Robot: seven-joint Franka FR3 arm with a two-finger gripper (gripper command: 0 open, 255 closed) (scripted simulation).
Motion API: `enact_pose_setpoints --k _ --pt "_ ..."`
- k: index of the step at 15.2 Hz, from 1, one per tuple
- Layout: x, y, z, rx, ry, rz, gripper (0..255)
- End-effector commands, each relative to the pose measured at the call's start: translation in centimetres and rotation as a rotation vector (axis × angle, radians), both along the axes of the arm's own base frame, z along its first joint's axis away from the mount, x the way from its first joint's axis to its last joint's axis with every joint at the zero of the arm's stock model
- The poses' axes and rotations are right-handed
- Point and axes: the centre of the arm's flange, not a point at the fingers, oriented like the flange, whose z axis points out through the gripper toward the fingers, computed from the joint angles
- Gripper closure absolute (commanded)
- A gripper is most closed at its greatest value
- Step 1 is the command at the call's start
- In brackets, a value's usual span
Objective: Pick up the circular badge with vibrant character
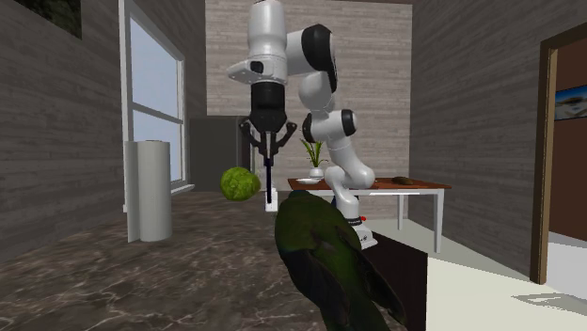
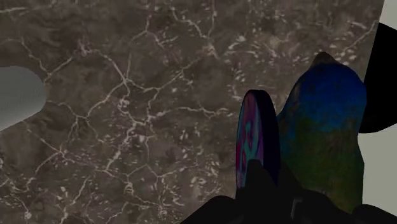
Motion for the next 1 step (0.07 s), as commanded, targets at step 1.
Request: enact_pose_setpoints --k 1 --pt "-0.02 -0.04 0.36 0.0 0.0 0.0 255"
